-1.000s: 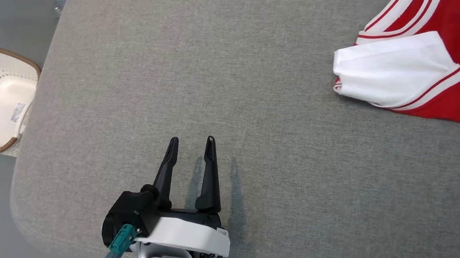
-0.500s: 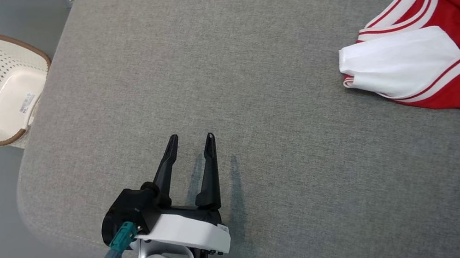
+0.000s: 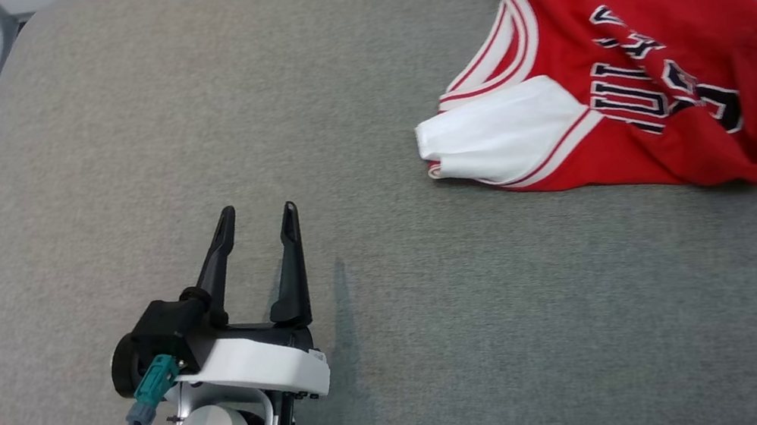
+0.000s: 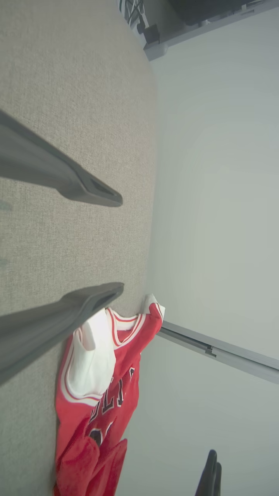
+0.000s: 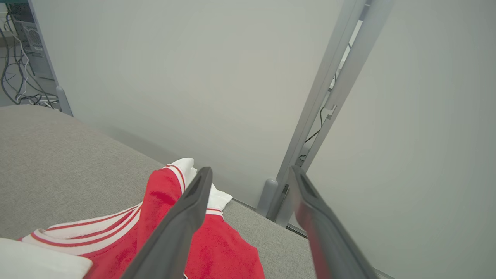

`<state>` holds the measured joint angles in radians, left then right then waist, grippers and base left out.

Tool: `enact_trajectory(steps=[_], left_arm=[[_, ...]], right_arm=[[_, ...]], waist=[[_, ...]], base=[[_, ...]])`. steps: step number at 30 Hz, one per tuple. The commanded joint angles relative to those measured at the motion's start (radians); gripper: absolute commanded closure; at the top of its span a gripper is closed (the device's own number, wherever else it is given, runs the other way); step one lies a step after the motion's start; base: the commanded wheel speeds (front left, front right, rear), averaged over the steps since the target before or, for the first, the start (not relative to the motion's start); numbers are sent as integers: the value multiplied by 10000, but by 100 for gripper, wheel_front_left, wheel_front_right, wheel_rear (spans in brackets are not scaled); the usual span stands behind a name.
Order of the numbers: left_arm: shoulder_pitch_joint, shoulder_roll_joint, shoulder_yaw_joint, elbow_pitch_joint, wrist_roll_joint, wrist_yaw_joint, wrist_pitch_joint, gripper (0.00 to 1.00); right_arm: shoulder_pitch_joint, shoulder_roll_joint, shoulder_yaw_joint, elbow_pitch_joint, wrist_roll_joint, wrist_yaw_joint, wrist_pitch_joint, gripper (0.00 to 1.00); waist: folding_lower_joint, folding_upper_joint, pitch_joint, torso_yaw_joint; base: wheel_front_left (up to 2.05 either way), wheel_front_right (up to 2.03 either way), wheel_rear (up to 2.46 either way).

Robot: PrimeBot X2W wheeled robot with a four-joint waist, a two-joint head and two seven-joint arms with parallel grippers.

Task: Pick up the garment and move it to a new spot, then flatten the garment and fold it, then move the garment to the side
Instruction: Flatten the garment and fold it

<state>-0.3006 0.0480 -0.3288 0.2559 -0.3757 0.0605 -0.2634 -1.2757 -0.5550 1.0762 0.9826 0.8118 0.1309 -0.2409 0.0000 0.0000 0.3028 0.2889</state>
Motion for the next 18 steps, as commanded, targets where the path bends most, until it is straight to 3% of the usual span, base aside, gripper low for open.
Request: enact_trajectory(steps=[1, 4, 9, 13, 18], left_arm=[[-98, 51, 122, 27, 54, -65, -19, 0], [-62, 46, 437, 101, 224, -170, -17, 0], [-9, 46, 871, 404, 427, -380, -17, 0], [-91, 52, 1092, 833, 477, -511, -17, 0], [-470, 116, 1331, 1767, 477, -646, -17, 0]], right_arm=[[239, 53, -57, -114, 101, -4, -115, 0], [924, 42, -523, -592, 369, -4, -240, 0], [3231, 48, -3339, -2537, -151, -4, -249, 0], [5431, 657, -5401, -3983, -1211, -2, -254, 0], [7571, 1727, -7192, -5480, -2557, -4, -246, 0]], waist=[[0, 0, -482, -729], [0, 0, -680, -1356], [0, 0, -837, -2508], [0, 0, -795, -3161], [0, 0, -623, -3802]], base=[[0, 0, 0], [0, 0, 0], [0, 0, 0], [0, 0, 0], [0, 0, 0]])
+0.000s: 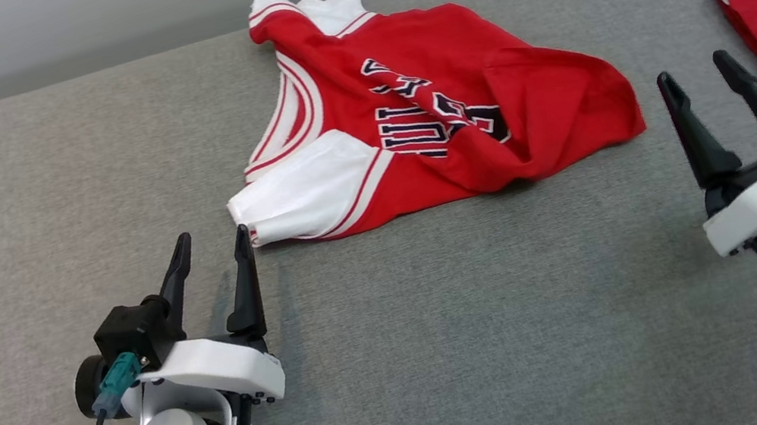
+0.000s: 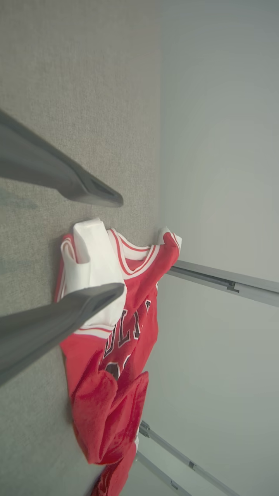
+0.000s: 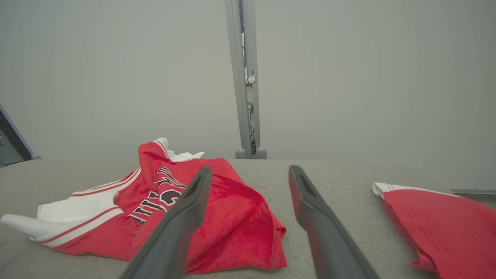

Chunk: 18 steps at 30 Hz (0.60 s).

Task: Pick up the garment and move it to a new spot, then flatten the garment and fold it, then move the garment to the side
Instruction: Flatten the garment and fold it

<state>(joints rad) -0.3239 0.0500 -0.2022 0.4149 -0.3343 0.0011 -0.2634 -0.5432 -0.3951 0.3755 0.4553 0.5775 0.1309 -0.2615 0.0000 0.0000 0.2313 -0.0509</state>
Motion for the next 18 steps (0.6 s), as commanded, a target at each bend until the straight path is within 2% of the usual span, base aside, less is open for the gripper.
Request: enact_trajectory(steps=[1, 8, 18], left_arm=[[-375, 163, 119, 413, 42, -90, -17, 0], [-1626, 756, 276, 1956, 52, -218, 285, 0], [-2772, 1142, -118, 3602, 339, -351, 1007, 0]], right_arm=[[553, 343, -434, -424, -436, -4, -39, 0], [1547, 1164, -1444, -1364, -1454, -4, -42, 0], [1839, 1504, -1832, -1744, -1853, -4, -41, 0]], waist=[[0, 0, 139, -516], [0, 0, 463, -1009], [0, 0, 821, -1316]], base=[[0, 0, 0], [0, 0, 0], [0, 0, 0]])
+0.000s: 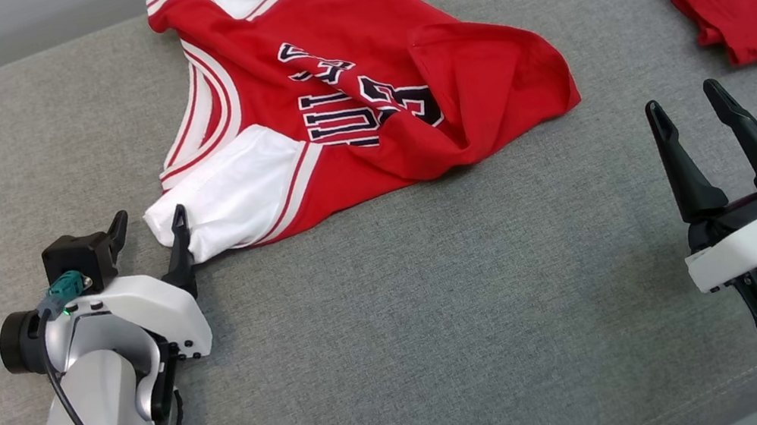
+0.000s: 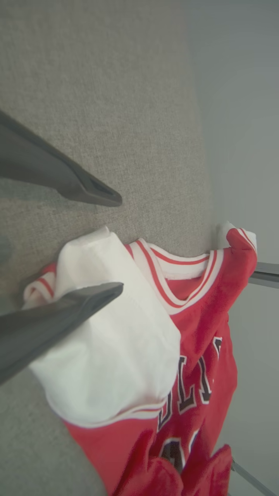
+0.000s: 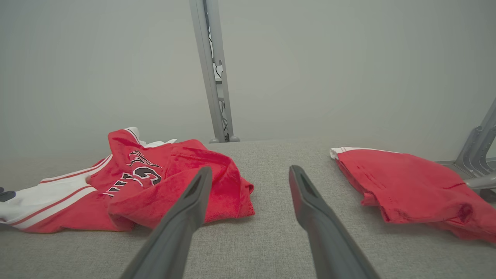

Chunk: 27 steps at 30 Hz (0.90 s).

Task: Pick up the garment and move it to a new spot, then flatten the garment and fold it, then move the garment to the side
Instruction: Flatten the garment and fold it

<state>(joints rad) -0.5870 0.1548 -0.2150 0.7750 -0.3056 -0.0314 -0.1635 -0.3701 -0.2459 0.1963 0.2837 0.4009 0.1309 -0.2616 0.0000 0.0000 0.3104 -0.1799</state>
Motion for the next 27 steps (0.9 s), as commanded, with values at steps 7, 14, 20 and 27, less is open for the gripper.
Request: enact_trajectory(steps=[7, 14, 20, 27], left_arm=[[-666, 106, -242, 796, 170, -113, -17, 0], [-989, 13, -388, 1147, 94, -331, -445, 100], [-718, -49, -581, 630, 393, -223, -953, 100], [556, 187, -1236, -3093, 1343, -740, -1020, 100]], right_arm=[[144, 135, -182, -129, -196, -4, -39, 0], [172, 192, -376, -30, -250, -4, -41, 0], [246, 196, -512, 153, -244, -4, -40, 0], [396, 218, -644, 424, -159, -4, -21, 0]], waist=[[0, 0, 214, -95], [0, 0, 177, 59], [0, 0, -215, 499], [0, 0, -974, 1228]], base=[[0, 0, 0], [0, 0, 0], [0, 0, 0], [0, 0, 0]])
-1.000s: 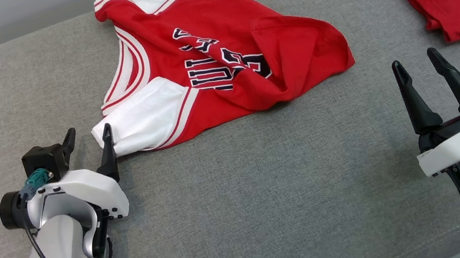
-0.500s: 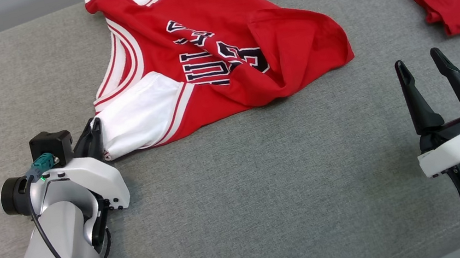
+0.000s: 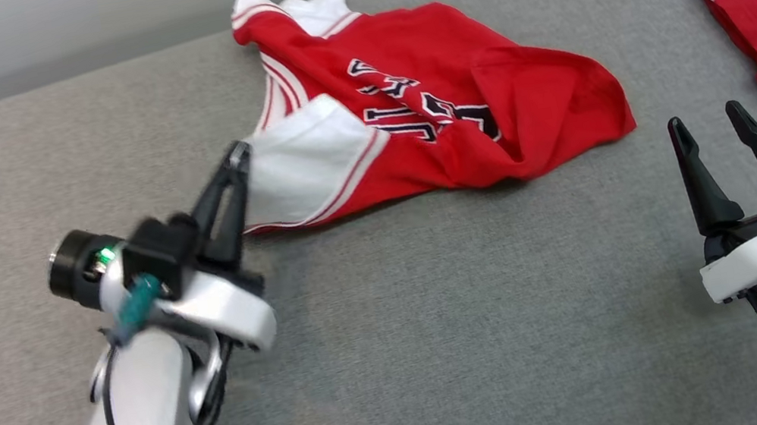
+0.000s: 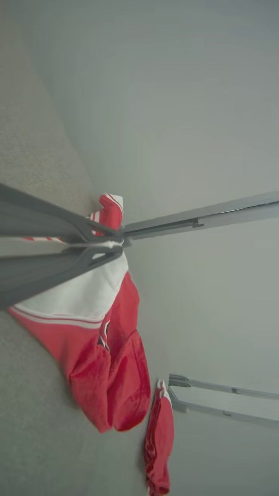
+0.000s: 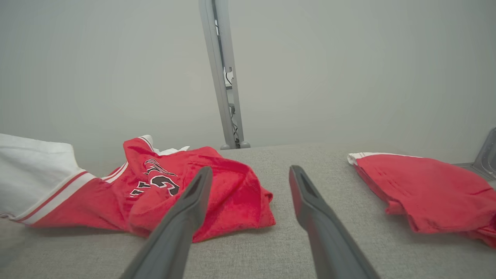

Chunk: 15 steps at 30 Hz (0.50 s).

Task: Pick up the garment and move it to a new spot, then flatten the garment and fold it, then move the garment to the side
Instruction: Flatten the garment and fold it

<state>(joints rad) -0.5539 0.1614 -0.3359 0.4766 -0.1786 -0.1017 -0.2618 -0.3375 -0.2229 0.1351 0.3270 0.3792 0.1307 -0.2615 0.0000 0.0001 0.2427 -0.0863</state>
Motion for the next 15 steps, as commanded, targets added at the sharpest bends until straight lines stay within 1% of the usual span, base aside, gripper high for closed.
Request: enact_trajectory(steps=[1, 5, 8, 10, 12, 15], left_arm=[[479, 217, -196, -673, 248, -107, -39, 100], [1463, 819, -1124, -2407, 983, -227, -40, 100], [1950, 1465, -2023, -3123, 1635, -280, -40, 100], [2201, 1882, -2608, -3277, 2038, -277, -38, 100], [2352, 2269, -3137, -3142, 2428, -283, -31, 100], [2413, 2563, -3830, -2910, 2752, -273, -32, 100]], right_arm=[[103, 14, -32, 34, 65, -1, -15, 0], [212, 103, -61, 231, 71, -2, 2, 0], [275, 184, -95, 372, 72, -2, 22, 0], [350, 235, -137, 483, 90, -2, 68, 0], [404, 316, -172, 618, 76, -2, 141, 0], [405, 397, -238, 768, 21, -2, 251, 0]], waist=[[0, -1, -394, 380], [0, -1, -719, 686], [0, -1, -889, 885], [0, -1, -969, 996], [0, -1, -1022, 1064], [0, -1, -1077, 1140]], base=[[0, 0, 0], [0, 0, 0], [0, 0, 0], [0, 0, 0], [0, 0, 0], [0, 0, 0]])
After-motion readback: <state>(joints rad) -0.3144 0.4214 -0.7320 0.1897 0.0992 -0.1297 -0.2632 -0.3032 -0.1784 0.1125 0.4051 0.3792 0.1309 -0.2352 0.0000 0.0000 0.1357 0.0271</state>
